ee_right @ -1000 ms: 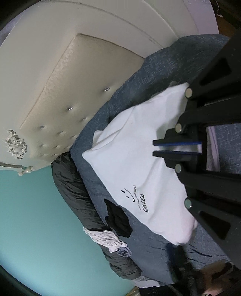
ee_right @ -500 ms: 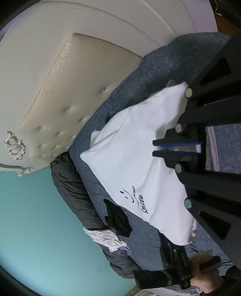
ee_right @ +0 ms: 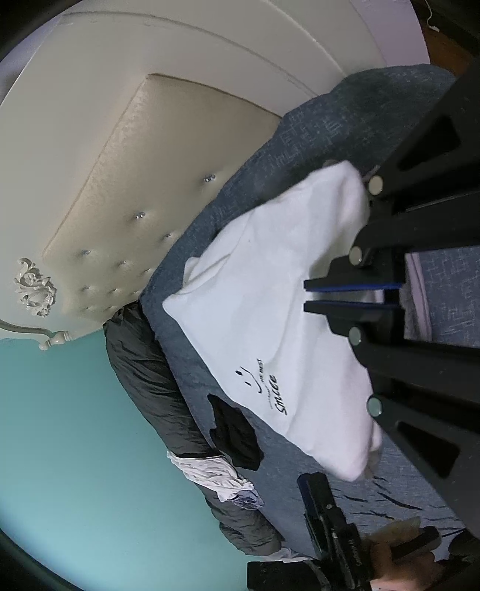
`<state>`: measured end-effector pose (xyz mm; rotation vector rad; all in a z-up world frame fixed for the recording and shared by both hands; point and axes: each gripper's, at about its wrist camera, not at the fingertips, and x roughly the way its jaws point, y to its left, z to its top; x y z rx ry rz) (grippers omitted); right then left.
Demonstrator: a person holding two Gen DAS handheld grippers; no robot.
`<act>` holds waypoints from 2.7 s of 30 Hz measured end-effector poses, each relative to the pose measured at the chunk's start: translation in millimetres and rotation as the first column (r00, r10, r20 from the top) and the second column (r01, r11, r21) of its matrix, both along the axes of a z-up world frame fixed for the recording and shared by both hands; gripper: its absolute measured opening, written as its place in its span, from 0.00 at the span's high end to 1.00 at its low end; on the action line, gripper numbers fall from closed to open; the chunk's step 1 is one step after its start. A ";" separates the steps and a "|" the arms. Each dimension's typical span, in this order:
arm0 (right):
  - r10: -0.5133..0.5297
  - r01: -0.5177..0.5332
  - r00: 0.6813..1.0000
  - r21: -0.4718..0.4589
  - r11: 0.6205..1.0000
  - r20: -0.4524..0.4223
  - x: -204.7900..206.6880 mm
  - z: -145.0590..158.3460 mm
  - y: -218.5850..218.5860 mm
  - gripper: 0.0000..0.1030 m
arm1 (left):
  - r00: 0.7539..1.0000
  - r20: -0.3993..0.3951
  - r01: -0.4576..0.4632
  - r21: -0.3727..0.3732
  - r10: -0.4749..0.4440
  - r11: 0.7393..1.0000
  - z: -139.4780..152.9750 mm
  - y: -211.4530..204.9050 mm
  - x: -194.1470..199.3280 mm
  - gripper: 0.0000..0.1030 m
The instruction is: Fold clothes
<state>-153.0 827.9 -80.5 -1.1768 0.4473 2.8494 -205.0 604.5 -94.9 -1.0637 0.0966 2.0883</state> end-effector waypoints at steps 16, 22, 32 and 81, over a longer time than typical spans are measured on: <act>-0.040 0.040 0.999 -0.002 0.999 -0.022 50.6 12.7 -5.7 0.95 | 0.999 -0.026 -0.033 -0.001 0.033 0.999 29.5 -29.5 43.2 0.64; -0.045 0.044 0.997 -0.016 0.999 -0.067 78.8 33.9 -16.8 0.95 | 0.998 -0.053 -0.030 0.023 0.031 0.999 54.7 -39.7 69.9 0.63; -0.086 0.088 0.989 0.014 0.996 -0.117 134.0 65.9 -42.4 0.95 | 0.994 -0.110 -0.015 0.042 0.019 0.999 88.6 -59.9 114.3 0.58; -0.203 0.219 0.963 0.077 0.973 -0.180 278.2 106.4 -171.3 0.15 | 0.961 -0.268 -0.037 0.099 0.062 0.994 140.8 -177.0 221.9 0.00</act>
